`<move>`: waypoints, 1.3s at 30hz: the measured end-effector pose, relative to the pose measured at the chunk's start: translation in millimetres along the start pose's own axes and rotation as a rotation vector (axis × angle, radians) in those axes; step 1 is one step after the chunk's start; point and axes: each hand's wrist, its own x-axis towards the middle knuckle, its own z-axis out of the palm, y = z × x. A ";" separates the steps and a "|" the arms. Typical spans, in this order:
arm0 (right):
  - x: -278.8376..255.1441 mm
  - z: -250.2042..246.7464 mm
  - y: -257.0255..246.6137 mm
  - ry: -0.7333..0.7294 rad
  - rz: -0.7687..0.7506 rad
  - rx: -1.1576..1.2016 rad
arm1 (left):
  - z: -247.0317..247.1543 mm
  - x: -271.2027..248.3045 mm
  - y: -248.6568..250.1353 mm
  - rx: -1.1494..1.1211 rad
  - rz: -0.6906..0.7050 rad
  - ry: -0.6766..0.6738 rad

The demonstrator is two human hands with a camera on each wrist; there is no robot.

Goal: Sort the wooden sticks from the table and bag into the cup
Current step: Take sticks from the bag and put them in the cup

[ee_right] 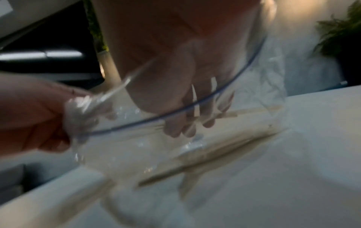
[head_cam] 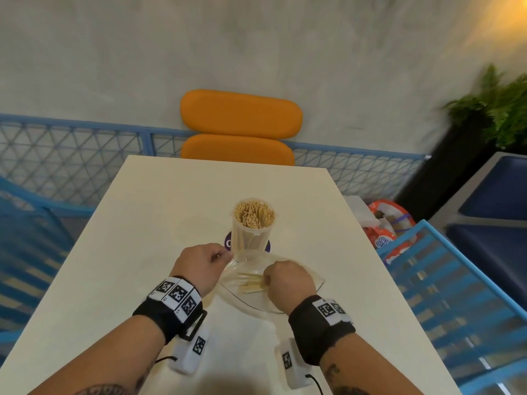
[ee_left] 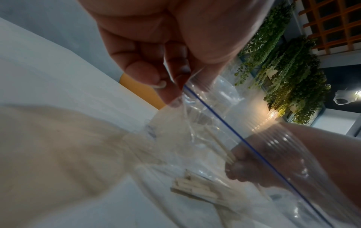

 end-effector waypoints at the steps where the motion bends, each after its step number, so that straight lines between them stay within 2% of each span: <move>1: -0.8 -2.7 1.7 0.000 -0.005 0.032 | -0.9 -0.2 -0.2 -0.002 -0.003 -0.002; 4: -4.7 -12.6 5.6 0.020 -0.017 0.183 | -3.1 -0.1 -1.5 0.002 -0.008 -0.002; 9: -12.8 -37.4 4.3 0.165 -0.025 0.500 | -1.3 -0.1 2.8 -0.013 -0.008 -0.012; 12: -11.4 -59.4 -4.3 0.216 -0.018 0.803 | 0.7 -0.5 5.3 -0.017 0.002 -0.018; 14: -5.4 -75.9 -9.5 0.296 -0.013 1.014 | 1.0 -0.5 6.0 0.000 0.012 -0.022; 16: 5.9 -92.7 -13.0 0.402 0.003 1.107 | 0.6 -0.6 5.9 0.001 0.010 -0.027; 21: 34.3 -121.2 -17.2 0.649 -0.012 1.109 | 0.5 -1.6 5.4 -0.024 0.014 -0.022; 26: 56.4 -122.4 -19.2 0.747 0.005 1.050 | 0.5 -0.7 4.5 -0.036 0.007 -0.028; 33: 73.2 -86.9 -15.1 0.628 0.078 0.860 | 1.0 2.1 1.9 -0.063 -0.006 -0.020; 36: 74.9 -71.4 -13.2 0.532 0.069 0.776 | 2.0 3.1 0.7 -0.076 -0.019 -0.024; 39: 78.2 -64.6 -9.9 0.500 0.068 0.763 | 1.9 3.7 1.3 -0.080 -0.030 -0.021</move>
